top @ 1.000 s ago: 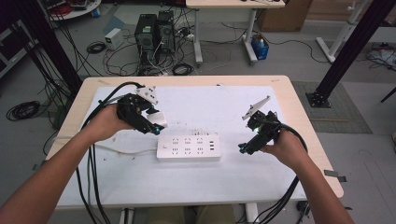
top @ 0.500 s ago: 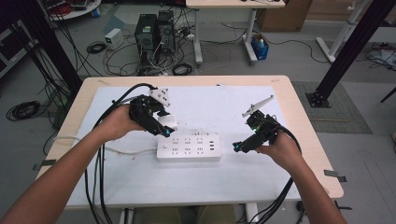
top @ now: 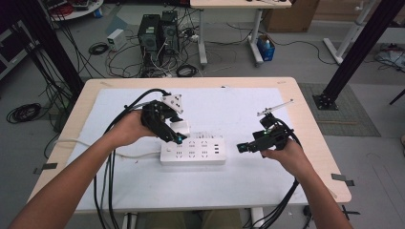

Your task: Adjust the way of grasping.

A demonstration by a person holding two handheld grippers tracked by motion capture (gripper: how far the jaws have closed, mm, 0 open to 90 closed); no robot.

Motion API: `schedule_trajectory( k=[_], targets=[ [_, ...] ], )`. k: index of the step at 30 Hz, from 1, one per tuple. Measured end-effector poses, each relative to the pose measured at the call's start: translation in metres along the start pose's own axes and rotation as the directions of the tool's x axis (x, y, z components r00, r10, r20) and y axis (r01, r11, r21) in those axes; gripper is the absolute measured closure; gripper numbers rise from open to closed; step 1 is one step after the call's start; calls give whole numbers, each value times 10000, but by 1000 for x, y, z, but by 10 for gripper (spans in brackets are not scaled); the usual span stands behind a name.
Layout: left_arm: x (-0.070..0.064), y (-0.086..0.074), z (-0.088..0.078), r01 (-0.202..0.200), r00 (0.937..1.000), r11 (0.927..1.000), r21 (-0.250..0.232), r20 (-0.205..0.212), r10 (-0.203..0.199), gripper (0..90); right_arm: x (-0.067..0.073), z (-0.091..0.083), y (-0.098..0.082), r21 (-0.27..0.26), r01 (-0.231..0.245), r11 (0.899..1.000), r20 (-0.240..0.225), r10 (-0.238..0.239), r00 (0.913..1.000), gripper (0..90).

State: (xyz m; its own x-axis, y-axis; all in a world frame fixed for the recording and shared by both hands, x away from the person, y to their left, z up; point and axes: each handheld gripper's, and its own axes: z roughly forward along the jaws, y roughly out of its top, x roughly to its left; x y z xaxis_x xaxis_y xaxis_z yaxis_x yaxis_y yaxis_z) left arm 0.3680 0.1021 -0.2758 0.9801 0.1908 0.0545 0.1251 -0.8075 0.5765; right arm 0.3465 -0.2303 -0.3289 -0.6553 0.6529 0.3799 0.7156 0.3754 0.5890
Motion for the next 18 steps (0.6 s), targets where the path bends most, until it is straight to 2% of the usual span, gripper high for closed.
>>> schedule_trajectory(
  k=[1,2,3,4,5,6,10,11,12,13,15,16,18],
  targets=[
    [0,0,0,0,10000,10000,0,0,0,425,0,0,0,0,0,10000,0,0,10000,16],
    [-2,2,3,-58,10000,10000,-68,58,58,425,-1,-1,-2,-249,-540,9982,-654,523,9965,16],
    [-2,3,3,-158,9999,9999,-33,63,158,425,-1,-1,-2,-249,-540,9982,-654,523,9965,16],
    [-3,4,5,-240,9996,9997,-86,127,241,425,-1,-2,-4,-379,-1023,9940,-1127,975,9888,16],
    [-4,5,7,-201,9997,9997,-164,163,203,425,-1,-2,-4,-445,-1198,9918,-1307,1131,9849,16],
    [-5,6,8,-258,9995,9995,-205,172,261,425,-1,-2,-4,-445,-1198,9918,-1307,1131,9849,16],
    [-9,10,14,-449,9985,9983,-377,304,461,425,-2,-1,-5,-714,-2004,9771,-2148,1811,9597,16],
    [-10,11,16,-432,9983,9981,-448,371,449,425,-1,0,-5,-710,-2301,9706,-2355,2078,9494,16],
    [-10,12,17,-517,9980,9973,-524,343,535,425,-1,0,-5,-710,-2301,9706,-2355,2078,9494,16],
    [-12,14,19,-556,9975,9970,-537,406,578,425,-1,1,-5,-726,-2486,9659,-2499,2237,9421,17],
    [-12,15,20,-578,9972,9969,-543,436,602,425,-1,1,-5,-726,-2486,9659,-2499,2237,9421,17],
    [-13,18,23,-678,9965,9959,-597,458,706,425,-1,2,-5,-717,-2569,9638,-2579,2309,9382,17],
    [-14,20,24,-694,9963,9956,-622,471,724,425,-2,2,-4,-694,-2928,9536,-2874,2620,9213,17]
  ],
)
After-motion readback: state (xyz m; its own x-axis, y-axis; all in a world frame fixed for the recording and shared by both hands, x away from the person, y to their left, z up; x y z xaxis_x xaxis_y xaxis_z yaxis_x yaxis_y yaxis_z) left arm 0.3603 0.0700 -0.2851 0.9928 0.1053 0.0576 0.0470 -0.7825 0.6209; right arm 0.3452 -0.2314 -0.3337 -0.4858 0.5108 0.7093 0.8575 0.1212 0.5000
